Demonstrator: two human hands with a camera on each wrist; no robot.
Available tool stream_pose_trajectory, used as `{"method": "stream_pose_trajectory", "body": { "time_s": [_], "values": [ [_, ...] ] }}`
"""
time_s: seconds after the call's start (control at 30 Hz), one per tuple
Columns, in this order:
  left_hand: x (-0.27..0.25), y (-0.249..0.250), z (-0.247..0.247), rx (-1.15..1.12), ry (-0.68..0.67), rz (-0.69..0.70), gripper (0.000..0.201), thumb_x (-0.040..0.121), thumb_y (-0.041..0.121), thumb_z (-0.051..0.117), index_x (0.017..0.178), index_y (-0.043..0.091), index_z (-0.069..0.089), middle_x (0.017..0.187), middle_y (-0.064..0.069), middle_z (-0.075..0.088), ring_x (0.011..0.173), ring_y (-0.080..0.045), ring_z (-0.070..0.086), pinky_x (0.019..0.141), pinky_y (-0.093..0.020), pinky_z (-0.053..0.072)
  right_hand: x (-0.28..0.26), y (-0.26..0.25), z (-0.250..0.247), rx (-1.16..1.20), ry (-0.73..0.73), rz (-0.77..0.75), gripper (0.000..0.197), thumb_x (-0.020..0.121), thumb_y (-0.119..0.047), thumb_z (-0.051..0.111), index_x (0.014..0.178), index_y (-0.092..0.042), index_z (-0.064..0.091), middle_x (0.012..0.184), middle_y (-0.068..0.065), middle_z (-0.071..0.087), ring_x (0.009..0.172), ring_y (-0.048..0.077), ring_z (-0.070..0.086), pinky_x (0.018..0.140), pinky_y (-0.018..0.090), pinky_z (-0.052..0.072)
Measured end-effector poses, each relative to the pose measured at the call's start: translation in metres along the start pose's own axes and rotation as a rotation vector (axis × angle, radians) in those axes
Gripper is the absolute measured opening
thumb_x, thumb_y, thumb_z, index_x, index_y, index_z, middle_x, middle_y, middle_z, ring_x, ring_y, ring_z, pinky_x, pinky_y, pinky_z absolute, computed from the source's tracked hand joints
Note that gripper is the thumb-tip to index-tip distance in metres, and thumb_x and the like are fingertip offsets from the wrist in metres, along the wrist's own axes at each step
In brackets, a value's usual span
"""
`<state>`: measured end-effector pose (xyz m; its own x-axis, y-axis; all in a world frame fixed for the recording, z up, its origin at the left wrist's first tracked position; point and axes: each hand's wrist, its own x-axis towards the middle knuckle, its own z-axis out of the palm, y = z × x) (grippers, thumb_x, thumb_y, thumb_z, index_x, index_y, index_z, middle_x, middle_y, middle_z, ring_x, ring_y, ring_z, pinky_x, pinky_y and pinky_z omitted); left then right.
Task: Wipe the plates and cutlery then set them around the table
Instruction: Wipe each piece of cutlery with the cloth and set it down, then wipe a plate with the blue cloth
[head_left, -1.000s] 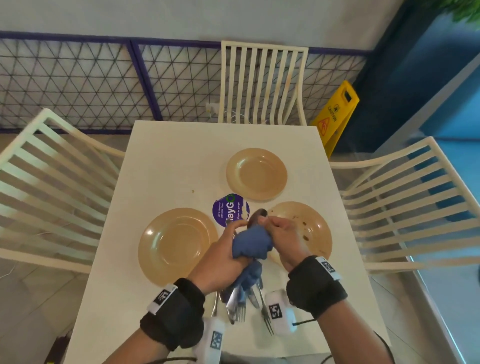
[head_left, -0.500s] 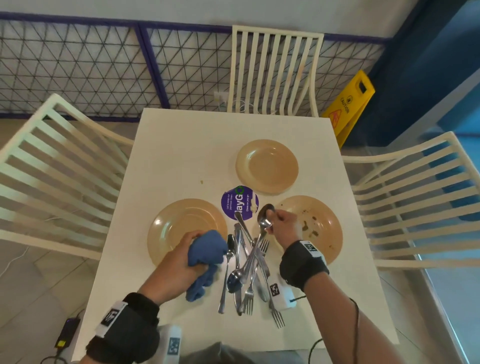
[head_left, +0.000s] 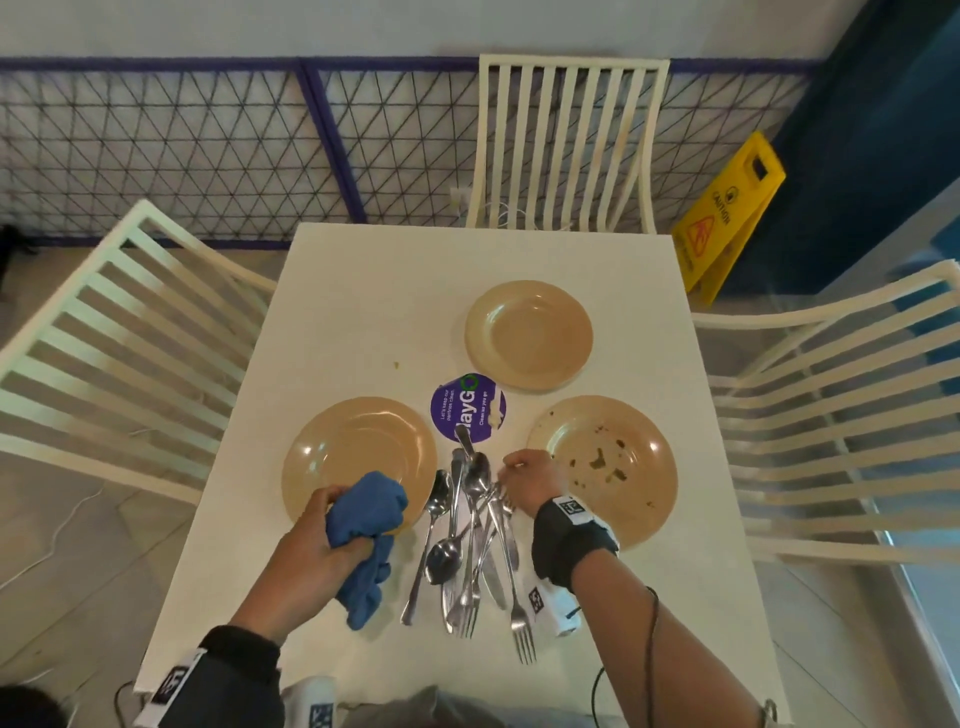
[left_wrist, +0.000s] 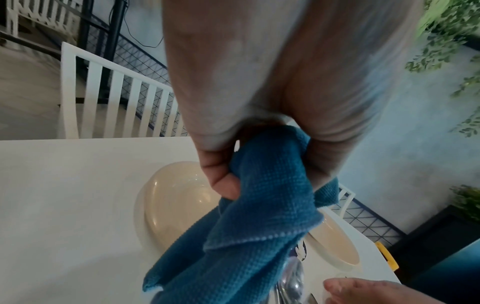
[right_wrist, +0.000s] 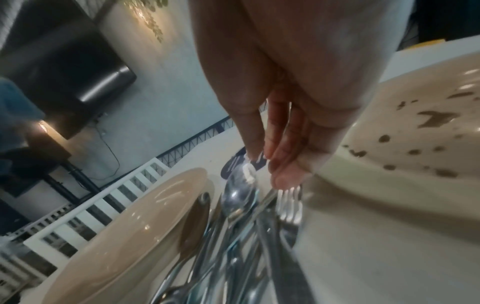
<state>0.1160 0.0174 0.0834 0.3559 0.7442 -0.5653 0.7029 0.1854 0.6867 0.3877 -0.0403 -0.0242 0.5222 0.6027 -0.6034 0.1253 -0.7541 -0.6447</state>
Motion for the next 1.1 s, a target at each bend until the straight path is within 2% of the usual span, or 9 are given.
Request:
{"method": "stream_pose_trajectory", "body": {
  "time_s": [0.07, 0.17, 0.27, 0.4, 0.5, 0.63, 0.8, 0.97, 1.1],
  "values": [
    [-0.002, 0.01, 0.012, 0.019, 0.009, 0.014, 0.044, 0.09, 0.008, 0.068, 0.12, 0.035, 0.051, 0.11, 0.006, 0.07, 0.096, -0.012, 0.07, 0.09, -0.043, 0.056, -0.003, 0.012, -0.025, 0.045, 0.032, -0.025, 0.022, 0.09, -0.022, 0.063, 0.11, -0.02, 0.073, 0.109, 0.002, 0.073, 0.095, 0.02, 0.069, 0.09, 0.039, 0.057],
    [-0.003, 0.03, 0.033, 0.021, 0.012, 0.051, 0.042, 0.091, 0.006, 0.067, 0.119, 0.035, 0.054, 0.108, 0.011, 0.069, 0.09, -0.003, 0.07, 0.077, -0.026, 0.052, -0.013, 0.045, -0.079, 0.049, 0.31, -0.04, 0.022, 0.096, -0.024, 0.055, 0.109, -0.027, 0.073, 0.11, 0.0, 0.071, 0.096, 0.021, 0.066, 0.088, 0.032, 0.052],
    [0.003, 0.048, 0.059, 0.049, -0.001, 0.094, 0.044, 0.09, 0.011, 0.071, 0.123, 0.035, 0.056, 0.114, 0.013, 0.068, 0.106, -0.007, 0.064, 0.081, -0.024, 0.048, -0.016, 0.086, -0.123, 0.009, 0.479, 0.031, 0.032, 0.096, -0.022, 0.054, 0.127, -0.022, 0.062, 0.13, 0.011, 0.054, 0.117, 0.034, 0.05, 0.099, 0.041, 0.042],
    [0.014, 0.077, 0.101, 0.08, -0.06, 0.12, 0.049, 0.089, 0.016, 0.074, 0.13, 0.036, 0.054, 0.12, 0.012, 0.063, 0.11, -0.004, 0.059, 0.082, -0.02, 0.047, -0.002, 0.125, -0.151, 0.06, 0.394, 0.174, 0.051, 0.095, -0.03, 0.058, 0.142, -0.018, 0.044, 0.141, 0.014, 0.042, 0.124, 0.037, 0.048, 0.104, 0.045, 0.041],
    [0.022, 0.101, 0.134, 0.116, -0.087, 0.156, 0.051, 0.087, 0.015, 0.075, 0.128, 0.036, 0.053, 0.119, 0.012, 0.06, 0.11, -0.004, 0.058, 0.083, -0.021, 0.047, 0.017, 0.136, -0.159, 0.232, 0.259, 0.214, 0.056, 0.093, -0.032, 0.059, 0.144, -0.019, 0.04, 0.133, 0.011, 0.057, 0.114, 0.03, 0.06, 0.099, 0.036, 0.048],
    [0.032, 0.131, 0.179, 0.161, -0.136, 0.197, 0.059, 0.086, 0.015, 0.075, 0.137, 0.03, 0.05, 0.122, 0.011, 0.058, 0.106, 0.001, 0.056, 0.079, -0.013, 0.043, 0.034, 0.144, -0.159, 0.339, 0.129, 0.263, 0.056, 0.085, -0.033, 0.062, 0.139, -0.026, 0.049, 0.114, 0.01, 0.07, 0.094, 0.028, 0.069, 0.086, 0.045, 0.06],
    [0.044, 0.158, 0.224, 0.172, -0.151, 0.22, 0.07, 0.086, 0.024, 0.074, 0.145, 0.036, 0.038, 0.126, 0.005, 0.056, 0.113, -0.017, 0.059, 0.092, -0.029, 0.048, 0.038, 0.148, -0.163, 0.471, -0.022, 0.23, 0.051, 0.086, -0.006, 0.054, 0.135, -0.023, 0.052, 0.094, 0.012, 0.068, 0.086, 0.032, 0.067, 0.084, 0.054, 0.059],
    [0.046, 0.175, 0.266, 0.199, -0.127, 0.266, 0.058, 0.088, 0.025, 0.072, 0.135, 0.03, 0.039, 0.114, 0.003, 0.059, 0.103, -0.018, 0.062, 0.081, -0.026, 0.045, 0.007, 0.147, -0.183, 0.816, -0.162, 0.212, 0.047, 0.091, 0.005, 0.05, 0.128, -0.025, 0.048, 0.089, 0.012, 0.067, 0.071, 0.025, 0.065, 0.055, 0.033, 0.054],
    [0.047, 0.183, 0.303, 0.288, -0.173, 0.38, 0.057, 0.09, 0.032, 0.069, 0.14, 0.033, 0.04, 0.133, 0.0, 0.055, 0.12, -0.02, 0.055, 0.101, -0.036, 0.047, -0.002, 0.158, -0.19, 0.96, -0.136, 0.213, 0.043, 0.095, 0.001, 0.045, 0.132, -0.022, 0.045, 0.099, 0.018, 0.064, 0.077, 0.029, 0.064, 0.059, 0.039, 0.057]
  ]
}}
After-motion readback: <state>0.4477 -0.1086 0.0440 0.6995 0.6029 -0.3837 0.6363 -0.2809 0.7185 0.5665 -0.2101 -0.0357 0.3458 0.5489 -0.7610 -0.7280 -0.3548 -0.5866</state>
